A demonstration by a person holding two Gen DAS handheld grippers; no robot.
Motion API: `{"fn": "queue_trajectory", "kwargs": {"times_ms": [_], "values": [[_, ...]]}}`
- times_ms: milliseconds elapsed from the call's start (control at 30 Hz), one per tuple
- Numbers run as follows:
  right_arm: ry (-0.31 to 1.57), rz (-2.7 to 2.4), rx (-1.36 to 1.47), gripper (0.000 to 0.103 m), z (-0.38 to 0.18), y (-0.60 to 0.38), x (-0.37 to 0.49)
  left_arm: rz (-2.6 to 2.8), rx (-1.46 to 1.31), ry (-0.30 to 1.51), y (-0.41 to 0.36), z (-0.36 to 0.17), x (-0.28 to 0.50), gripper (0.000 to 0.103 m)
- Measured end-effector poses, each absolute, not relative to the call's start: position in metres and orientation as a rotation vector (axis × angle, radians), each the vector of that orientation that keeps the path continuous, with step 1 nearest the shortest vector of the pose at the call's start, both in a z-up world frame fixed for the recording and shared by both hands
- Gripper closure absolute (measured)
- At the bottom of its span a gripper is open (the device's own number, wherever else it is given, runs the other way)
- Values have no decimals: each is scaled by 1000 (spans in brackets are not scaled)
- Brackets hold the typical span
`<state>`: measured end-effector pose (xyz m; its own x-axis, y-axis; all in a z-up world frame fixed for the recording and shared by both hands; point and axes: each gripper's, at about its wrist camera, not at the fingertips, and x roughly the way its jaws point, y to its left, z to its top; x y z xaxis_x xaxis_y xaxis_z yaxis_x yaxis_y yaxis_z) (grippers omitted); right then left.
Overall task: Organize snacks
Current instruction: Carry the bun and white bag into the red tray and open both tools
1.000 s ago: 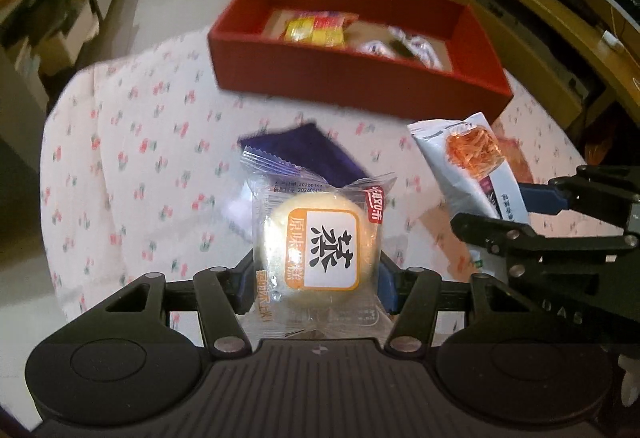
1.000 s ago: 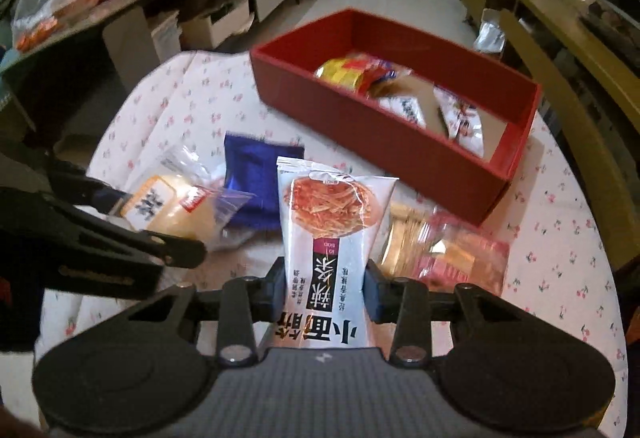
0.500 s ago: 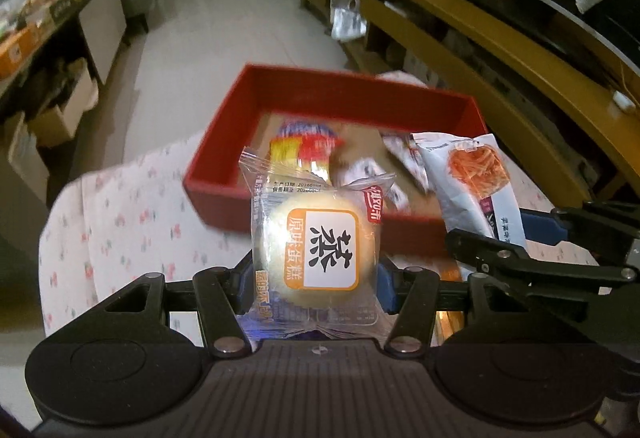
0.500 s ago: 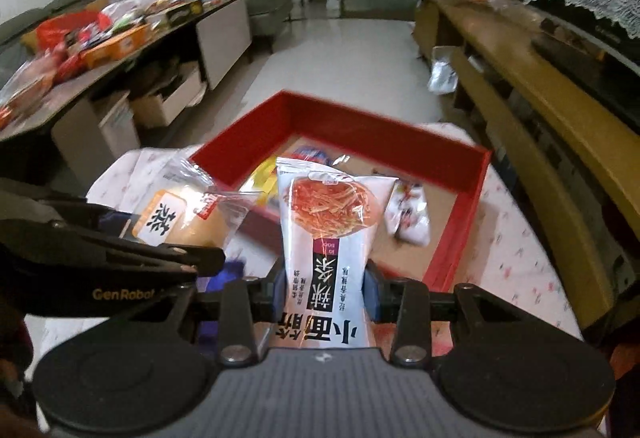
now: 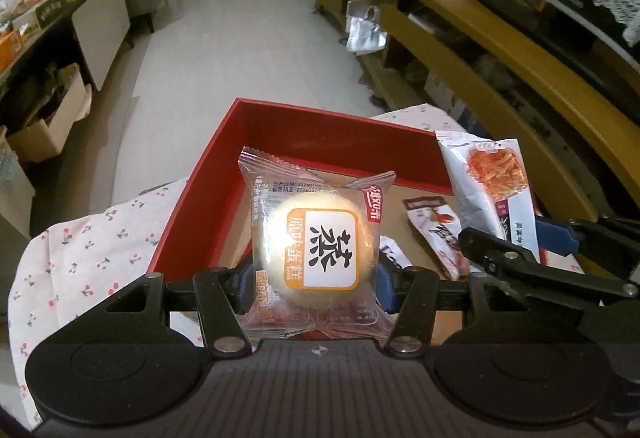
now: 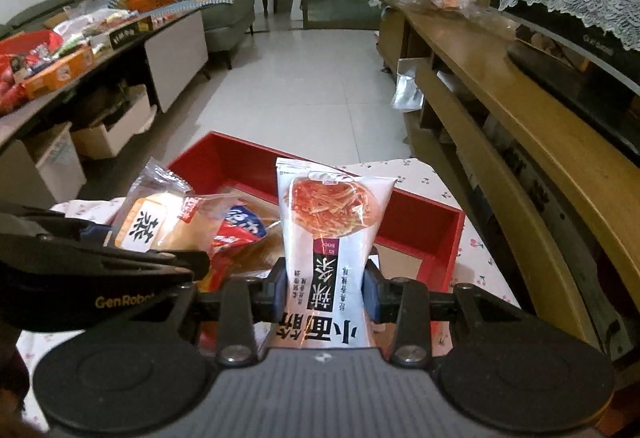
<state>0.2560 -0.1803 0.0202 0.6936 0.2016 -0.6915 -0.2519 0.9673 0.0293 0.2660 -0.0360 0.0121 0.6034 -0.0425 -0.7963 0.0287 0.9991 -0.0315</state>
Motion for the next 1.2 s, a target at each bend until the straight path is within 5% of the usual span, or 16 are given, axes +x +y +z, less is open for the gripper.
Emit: {"fn": "queue_trajectory", "kwargs": {"times_ms": [700, 1200], "values": [[817, 211, -99, 60, -15, -178, 289, -20, 15, 970, -36, -15, 284, 36], [769, 184, -70, 48, 1, -184, 283, 0, 5, 951, -30, -4, 275, 20]]}}
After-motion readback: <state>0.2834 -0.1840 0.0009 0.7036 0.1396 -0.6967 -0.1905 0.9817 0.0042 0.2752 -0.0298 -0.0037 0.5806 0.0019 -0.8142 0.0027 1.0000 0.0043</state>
